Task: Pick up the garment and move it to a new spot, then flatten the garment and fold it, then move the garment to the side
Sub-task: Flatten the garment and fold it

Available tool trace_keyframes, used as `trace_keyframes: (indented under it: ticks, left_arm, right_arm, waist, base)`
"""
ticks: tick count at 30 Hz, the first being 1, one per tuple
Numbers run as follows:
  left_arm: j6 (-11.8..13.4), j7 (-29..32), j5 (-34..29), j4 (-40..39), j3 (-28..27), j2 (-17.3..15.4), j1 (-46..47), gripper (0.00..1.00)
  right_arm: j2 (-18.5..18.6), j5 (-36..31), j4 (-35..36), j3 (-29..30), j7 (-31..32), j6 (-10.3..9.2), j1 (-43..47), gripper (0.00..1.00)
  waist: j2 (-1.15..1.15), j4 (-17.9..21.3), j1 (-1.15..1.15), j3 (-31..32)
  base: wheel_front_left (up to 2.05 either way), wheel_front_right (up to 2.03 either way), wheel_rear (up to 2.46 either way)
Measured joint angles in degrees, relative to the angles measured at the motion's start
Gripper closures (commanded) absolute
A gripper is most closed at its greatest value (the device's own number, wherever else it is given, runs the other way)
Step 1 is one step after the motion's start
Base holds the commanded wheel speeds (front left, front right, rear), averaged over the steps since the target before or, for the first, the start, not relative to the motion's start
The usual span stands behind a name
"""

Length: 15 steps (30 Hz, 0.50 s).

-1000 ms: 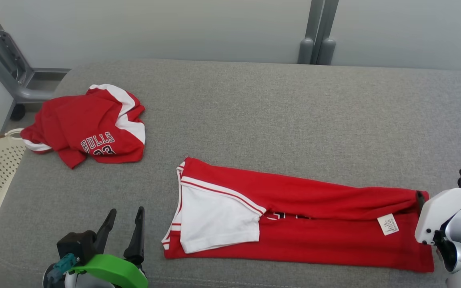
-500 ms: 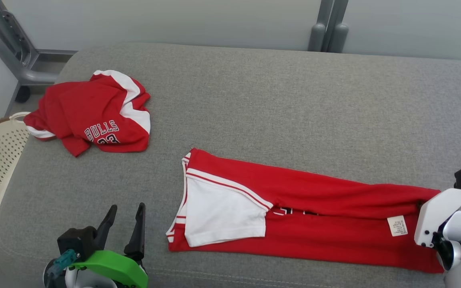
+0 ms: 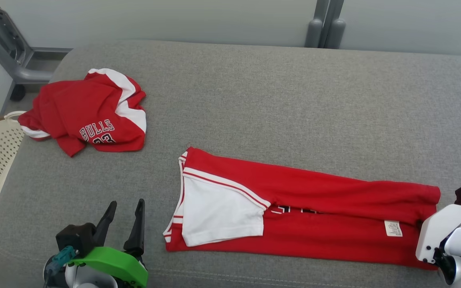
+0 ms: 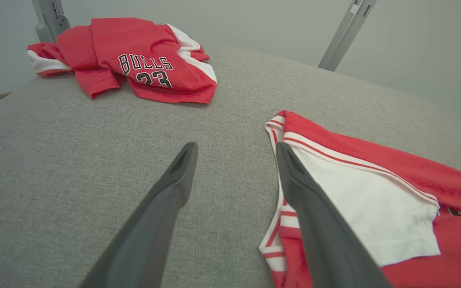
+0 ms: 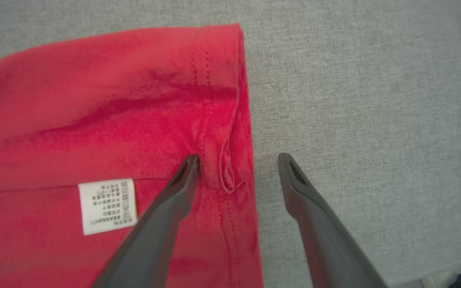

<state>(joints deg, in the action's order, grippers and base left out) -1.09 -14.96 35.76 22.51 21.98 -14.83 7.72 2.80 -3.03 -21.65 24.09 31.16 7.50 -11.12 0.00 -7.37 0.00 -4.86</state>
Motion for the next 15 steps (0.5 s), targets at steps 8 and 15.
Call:
trace_keyframes:
  ticks: [8, 15]
  left_arm:
    - [-0.4, 0.0, -0.1, 0.3, 0.2, 0.3, 0.7, 0.0]
    - [-0.5, -0.1, -0.1, 0.7, 0.1, 0.3, 0.8, 0.0]
  right_arm:
    - [0.2, 0.7, -4.3, 1.2, 0.5, -0.01, -2.6, 0.0]
    - [0.0, 0.5, -5.6, 2.6, 1.2, 0.08, -3.8, 1.0]
  waist:
    - [0.0, -0.8, 0.0, -1.2]
    - [0.0, -1.1, 0.0, -1.0]
  base:
    - [0.0, 0.0, 0.0]
    - [0.0, 0.0, 0.0]
